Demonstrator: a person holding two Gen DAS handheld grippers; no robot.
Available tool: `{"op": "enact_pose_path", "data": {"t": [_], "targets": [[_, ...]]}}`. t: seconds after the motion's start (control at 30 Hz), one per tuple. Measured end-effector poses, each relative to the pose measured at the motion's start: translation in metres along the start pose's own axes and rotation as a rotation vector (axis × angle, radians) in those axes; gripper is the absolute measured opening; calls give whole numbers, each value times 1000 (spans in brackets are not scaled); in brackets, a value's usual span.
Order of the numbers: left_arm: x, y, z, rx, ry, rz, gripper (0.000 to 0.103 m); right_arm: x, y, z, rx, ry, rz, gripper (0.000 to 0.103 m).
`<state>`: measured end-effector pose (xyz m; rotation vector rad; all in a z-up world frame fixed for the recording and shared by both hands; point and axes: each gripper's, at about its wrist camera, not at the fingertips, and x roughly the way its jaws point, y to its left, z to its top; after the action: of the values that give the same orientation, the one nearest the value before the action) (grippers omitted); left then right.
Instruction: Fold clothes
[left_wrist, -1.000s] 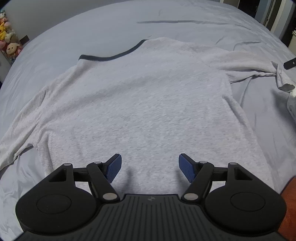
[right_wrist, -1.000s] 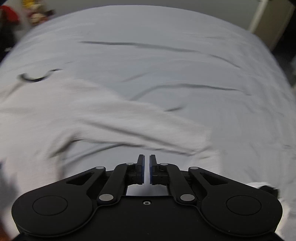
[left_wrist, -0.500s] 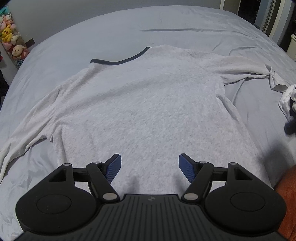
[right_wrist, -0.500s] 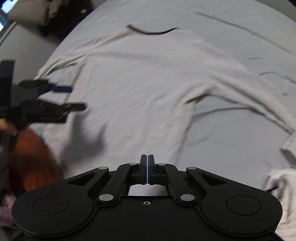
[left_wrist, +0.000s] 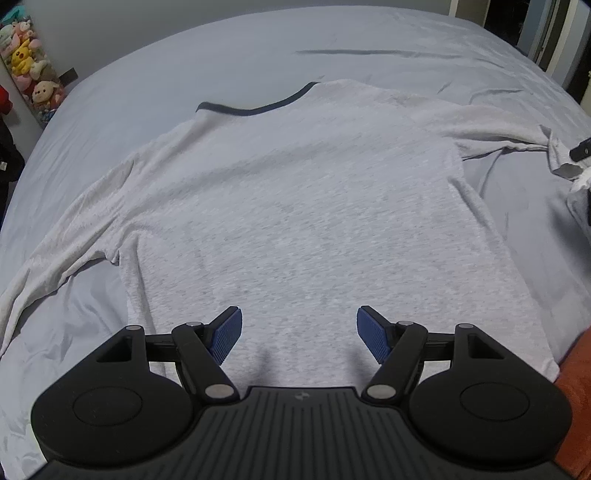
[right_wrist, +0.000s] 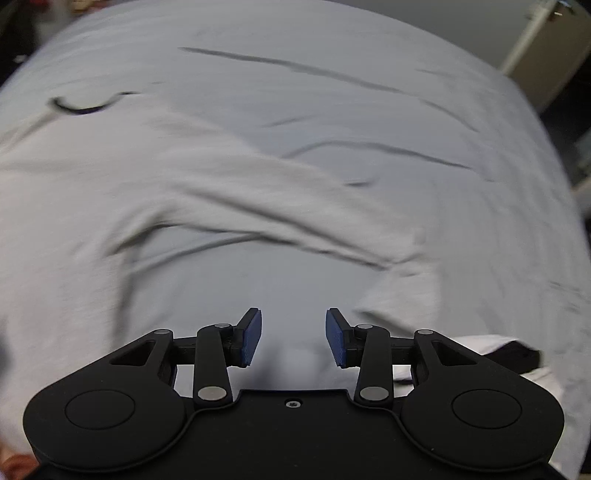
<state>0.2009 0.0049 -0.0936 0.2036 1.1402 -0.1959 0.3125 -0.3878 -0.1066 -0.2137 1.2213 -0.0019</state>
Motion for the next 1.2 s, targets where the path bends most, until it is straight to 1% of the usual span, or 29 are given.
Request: {"op": "enact_pose_path", "data": {"t": [0.03, 0.13, 0.27, 0.4, 0.47, 0.53, 0.57, 0.6, 0.63, 0.73, 0.8, 0.9, 1.1, 1.2], "targets": [[3, 0, 1, 1, 6, 0, 68, 10, -7, 4, 14, 7, -34, 37], [13, 0, 2, 5, 26, 2, 68, 36, -18, 12, 30, 48, -76, 37], [26, 4, 3, 2, 55, 11, 68, 68, -19, 17, 28, 90, -137, 37], [38, 8, 2, -2, 79, 22, 68, 97, -29, 18, 71, 127, -154, 36], [42, 9, 3, -4, 87, 24, 68, 109, -36, 16, 116, 145, -135, 32], [45, 8, 4, -4, 92, 25, 68, 113, -41, 15, 144, 140, -131, 22], [46, 8, 4, -3, 91, 24, 68, 114, -43, 15, 155, 138, -129, 20], [46, 8, 4, -2, 91, 23, 68, 114, -46, 14, 168, 137, -129, 12], [46, 8, 5, -2, 90, 22, 68, 114, -51, 13, 182, 139, -131, 8], [45, 6, 6, -1, 83, 15, 68, 106, -56, 10, 189, 137, -127, 6], [42, 3, 6, 5, 79, 12, 68, 95, -52, 8, 158, 128, -122, 6], [38, 0, 6, 9, 70, 10, 68, 77, -44, 4, 130, 111, -85, 6], [19, -8, 3, 16, 38, -3, 68, 20, -7, -6, 22, 84, 42, 6], [10, -11, 0, 20, 24, -7, 68, -15, 21, -10, -54, 69, 136, 6]]}}
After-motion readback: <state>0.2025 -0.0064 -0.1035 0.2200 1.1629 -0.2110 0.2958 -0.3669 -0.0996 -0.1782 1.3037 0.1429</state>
